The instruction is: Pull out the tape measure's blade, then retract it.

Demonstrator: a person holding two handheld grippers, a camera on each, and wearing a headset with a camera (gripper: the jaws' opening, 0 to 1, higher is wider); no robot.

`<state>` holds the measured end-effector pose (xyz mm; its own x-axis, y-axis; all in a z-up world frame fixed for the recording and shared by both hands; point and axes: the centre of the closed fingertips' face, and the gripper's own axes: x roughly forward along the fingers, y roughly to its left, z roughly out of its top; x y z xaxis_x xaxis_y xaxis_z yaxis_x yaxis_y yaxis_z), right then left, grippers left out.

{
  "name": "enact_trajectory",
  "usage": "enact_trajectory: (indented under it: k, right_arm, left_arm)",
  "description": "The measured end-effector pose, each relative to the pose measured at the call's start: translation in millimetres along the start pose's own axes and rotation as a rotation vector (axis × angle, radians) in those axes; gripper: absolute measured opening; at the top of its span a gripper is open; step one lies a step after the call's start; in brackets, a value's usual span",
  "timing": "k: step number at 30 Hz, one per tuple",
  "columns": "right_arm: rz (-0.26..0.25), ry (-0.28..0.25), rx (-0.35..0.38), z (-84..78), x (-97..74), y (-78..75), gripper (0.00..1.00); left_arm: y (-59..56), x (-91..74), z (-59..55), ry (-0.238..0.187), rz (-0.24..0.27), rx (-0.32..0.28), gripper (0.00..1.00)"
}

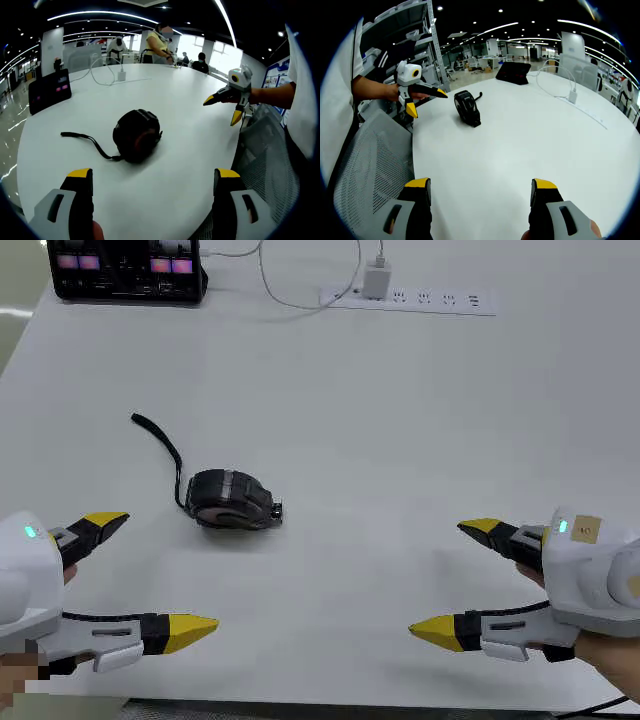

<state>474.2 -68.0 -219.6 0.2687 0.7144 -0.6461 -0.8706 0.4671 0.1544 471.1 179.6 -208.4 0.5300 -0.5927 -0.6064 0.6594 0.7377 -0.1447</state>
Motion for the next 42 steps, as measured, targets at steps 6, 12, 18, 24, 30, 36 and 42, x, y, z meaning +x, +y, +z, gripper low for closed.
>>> enact_trajectory:
  k: [6,12,18,24,30,36,42]
  right_arm:
    - [0.0,-0.001,-0.002,0.5,0.3,0.0,0.8]
    - [-0.002,-0.002,-0.004,0.4,0.5,-0.2,0.81]
    - [-0.007,-0.005,-0.005,1.3,0.8,-2.2,0.81]
    - [0.003,-0.005,-0.007,3.7,2.9,-1.5,0.77]
    - [0.01,-0.001,-0.014,7.0,5.6,-2.3,0.77]
    - [0.018,0.003,-0.043,12.4,8.4,-4.2,0.78]
    - [0.026,0.021,-0.077,15.7,12.7,-5.4,0.77]
  left_arm:
    - [-0.1,0.1,0.5,0.0,-0.003,0.001,0.99]
    - [-0.5,0.3,0.1,0.004,-0.003,-0.001,0.99]
    - [0.6,0.2,1.2,0.005,-0.004,-0.003,0.98]
    - [2.1,0.0,3.3,0.004,-0.017,-0.003,0.9]
    - [4.2,1.3,4.8,0.012,-0.023,0.007,0.92]
    - [7.3,4.0,5.6,0.025,-0.035,0.034,0.92]
    - [10.1,5.7,3.9,0.054,-0.055,0.073,0.93]
